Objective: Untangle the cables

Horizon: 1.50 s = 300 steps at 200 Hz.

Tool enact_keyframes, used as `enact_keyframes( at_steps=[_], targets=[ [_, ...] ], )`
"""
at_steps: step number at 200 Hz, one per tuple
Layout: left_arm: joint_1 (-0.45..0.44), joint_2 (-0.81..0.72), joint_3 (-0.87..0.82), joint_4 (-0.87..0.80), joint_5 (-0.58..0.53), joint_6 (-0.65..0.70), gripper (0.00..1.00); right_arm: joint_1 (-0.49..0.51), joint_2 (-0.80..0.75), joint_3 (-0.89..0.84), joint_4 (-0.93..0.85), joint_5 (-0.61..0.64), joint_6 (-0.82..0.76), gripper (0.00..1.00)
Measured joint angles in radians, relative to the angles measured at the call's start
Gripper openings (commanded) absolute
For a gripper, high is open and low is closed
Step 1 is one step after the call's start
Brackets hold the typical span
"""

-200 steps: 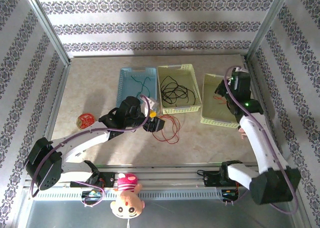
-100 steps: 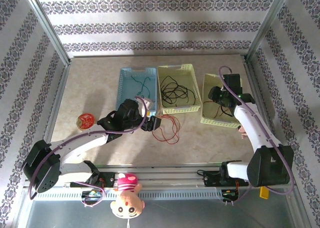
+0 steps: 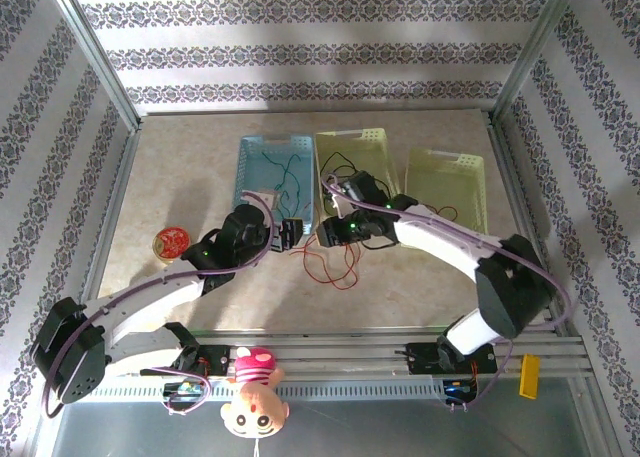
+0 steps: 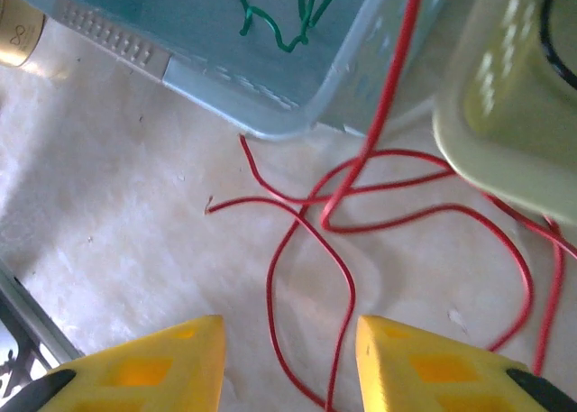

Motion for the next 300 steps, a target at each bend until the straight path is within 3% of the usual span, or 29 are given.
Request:
enact_keyframes(
  at_steps=[58,96,144,247,300],
  targets=[
    [0.0,-0.031,-0.016,-0.005,-0.013,-0.024,0.77,0.001,0.151,0.092,0.057,-0.006,0.01,0.37],
    [0.0,-0.042,-0.016,-0.016,-0.018,-0.024,0.77,0.001,0.185,0.11,0.076,-0.012,0.024,0.1],
    [0.0,-0.042,-0.017,-0.026,-0.018,-0.024,0.77,0.0,0.173,0.09,0.089,-0.013,0.024,0.05],
    [0.0,0.002,-0.017,-0.024,-0.013,-0.024,0.77,-0.042,-0.212,0.012,0.067,-0.086,0.025,0.04],
    [0.0,0.056,-0.017,-0.022,0.015,-0.024,0.77,-0.197,-0.411,0.161,0.046,-0.089,0.027,0.05]
  ],
)
